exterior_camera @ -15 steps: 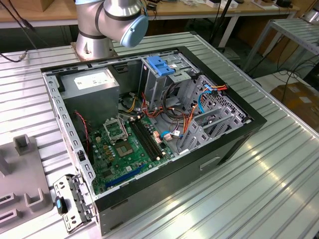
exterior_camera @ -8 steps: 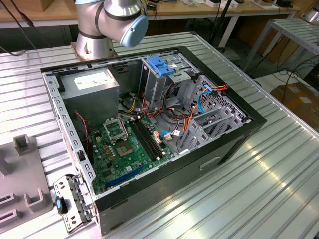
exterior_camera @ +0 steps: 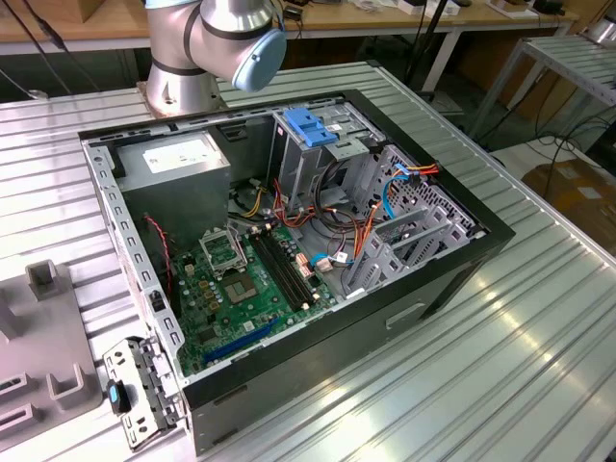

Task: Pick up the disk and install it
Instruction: 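Pick up the disk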

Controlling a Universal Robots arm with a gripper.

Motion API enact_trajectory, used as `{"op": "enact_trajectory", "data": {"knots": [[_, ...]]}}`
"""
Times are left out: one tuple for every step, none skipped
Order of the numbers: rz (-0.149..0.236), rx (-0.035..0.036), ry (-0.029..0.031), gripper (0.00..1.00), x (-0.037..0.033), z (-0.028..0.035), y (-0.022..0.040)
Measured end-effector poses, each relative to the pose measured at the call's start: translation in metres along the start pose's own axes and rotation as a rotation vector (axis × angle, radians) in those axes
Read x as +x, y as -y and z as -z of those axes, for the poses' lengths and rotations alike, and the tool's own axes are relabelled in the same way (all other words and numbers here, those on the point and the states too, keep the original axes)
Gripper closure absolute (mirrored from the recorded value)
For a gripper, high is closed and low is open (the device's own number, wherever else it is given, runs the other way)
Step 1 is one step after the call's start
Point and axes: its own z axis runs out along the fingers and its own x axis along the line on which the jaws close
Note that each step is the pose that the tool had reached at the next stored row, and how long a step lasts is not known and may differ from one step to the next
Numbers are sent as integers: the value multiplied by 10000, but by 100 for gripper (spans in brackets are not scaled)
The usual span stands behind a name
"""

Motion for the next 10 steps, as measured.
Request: {"op": "enact_trajectory", "data": {"knots": [[1,0,0,63,-1,27,-1],[0,0,0,63,-2,45,-1],[1,0,0,63,-3,72,-2],[1,1,1,63,-4,89,-2],[1,1,1,63,-4,107,-2],[0,1,0,63,-5,127,-2],[0,1,0,63,-6,145,-3],[0,1,0,63,-7,167,-3],[1,0,0,63,-8,183,-3],[1,1,1,63,-8,199,-4]]}}
